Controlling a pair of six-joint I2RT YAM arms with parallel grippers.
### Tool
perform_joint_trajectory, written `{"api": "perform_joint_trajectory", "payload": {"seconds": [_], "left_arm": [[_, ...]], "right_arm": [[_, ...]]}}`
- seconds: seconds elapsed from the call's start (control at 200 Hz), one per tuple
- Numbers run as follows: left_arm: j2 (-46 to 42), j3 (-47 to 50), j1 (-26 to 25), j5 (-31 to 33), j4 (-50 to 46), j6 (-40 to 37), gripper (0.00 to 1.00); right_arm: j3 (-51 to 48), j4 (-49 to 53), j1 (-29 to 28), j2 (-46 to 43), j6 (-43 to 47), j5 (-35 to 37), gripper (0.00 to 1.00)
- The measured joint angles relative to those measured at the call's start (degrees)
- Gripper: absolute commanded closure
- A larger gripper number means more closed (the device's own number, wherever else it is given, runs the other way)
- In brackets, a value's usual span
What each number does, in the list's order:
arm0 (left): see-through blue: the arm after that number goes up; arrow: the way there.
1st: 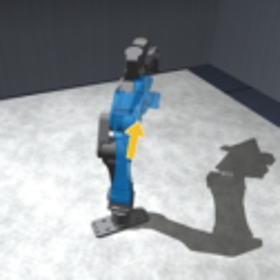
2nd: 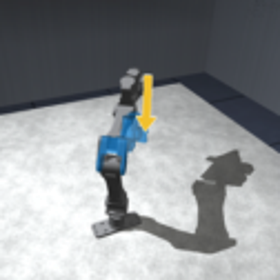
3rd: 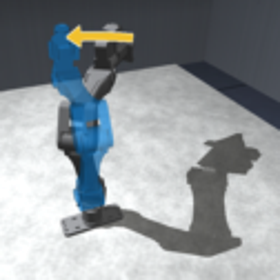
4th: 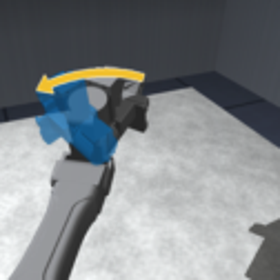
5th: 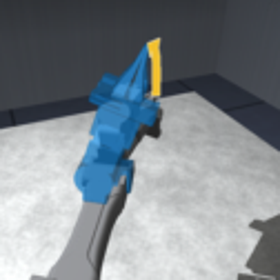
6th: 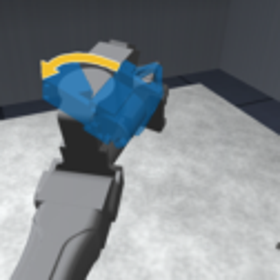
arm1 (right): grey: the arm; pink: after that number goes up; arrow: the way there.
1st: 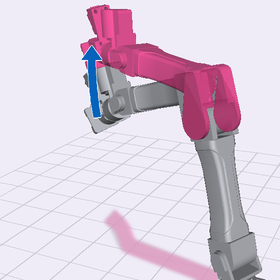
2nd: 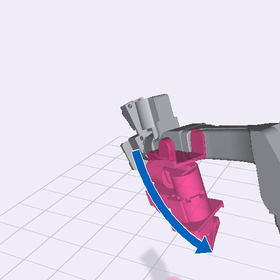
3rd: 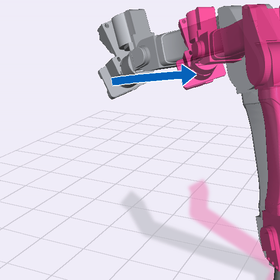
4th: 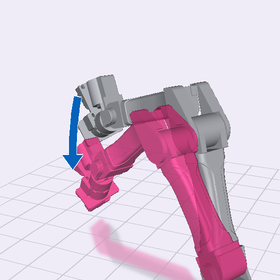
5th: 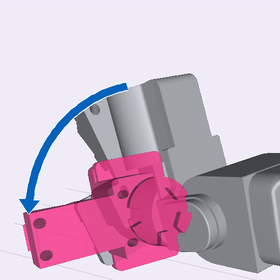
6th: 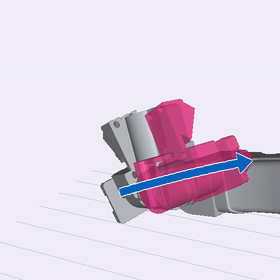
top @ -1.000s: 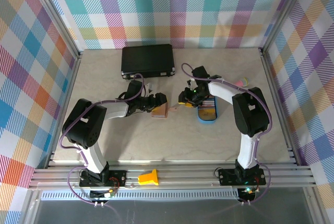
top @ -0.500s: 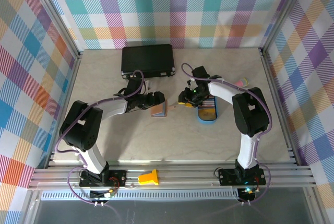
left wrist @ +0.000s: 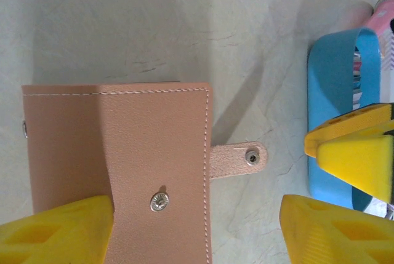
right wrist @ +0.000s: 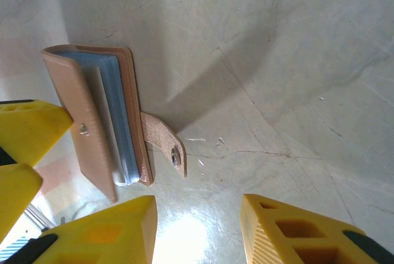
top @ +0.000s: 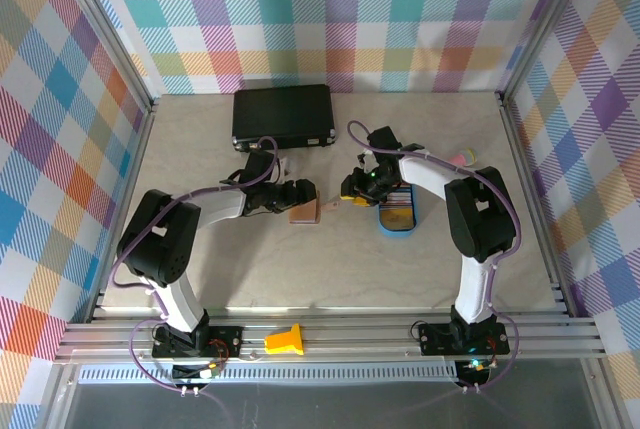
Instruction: Put the credit cards into the card holder
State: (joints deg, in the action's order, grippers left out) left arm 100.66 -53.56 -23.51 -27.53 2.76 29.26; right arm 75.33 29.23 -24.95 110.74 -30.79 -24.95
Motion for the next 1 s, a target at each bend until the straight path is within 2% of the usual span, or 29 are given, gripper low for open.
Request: {"api": "perform_joint_trajectory", "payload": {"seconds": [0.12, 0.46, 0.73, 0.84, 1.0], "left_arm": [[0.83, 0.00, 0.00, -0.07, 0.57, 0.09, 0.28], [0.96, 2.64, 0.02, 0.24, 5.16, 1.60, 0.39], [0.63, 3.56, 0.00, 1.64, 6.25, 2.21, 0.48], [0.63, 3.56, 0.00, 2.05, 6.03, 2.23, 0.51], [0.63, 3.56, 0.00, 2.62, 5.46, 2.16, 0.53]], "right_arm": [[0.02, 0.07, 0.00, 0.28, 0.00, -0.22, 0.61], [2.05, 0.37, -1.36, 2.49, 0.17, -0.90, 0.62], [2.08, 0.20, -1.68, 4.63, 0.17, -2.73, 0.69], [2.08, -0.02, -1.68, 5.40, 0.15, -3.06, 0.68], [2.08, -1.27, -1.68, 5.42, 0.00, -3.19, 0.72]]}}
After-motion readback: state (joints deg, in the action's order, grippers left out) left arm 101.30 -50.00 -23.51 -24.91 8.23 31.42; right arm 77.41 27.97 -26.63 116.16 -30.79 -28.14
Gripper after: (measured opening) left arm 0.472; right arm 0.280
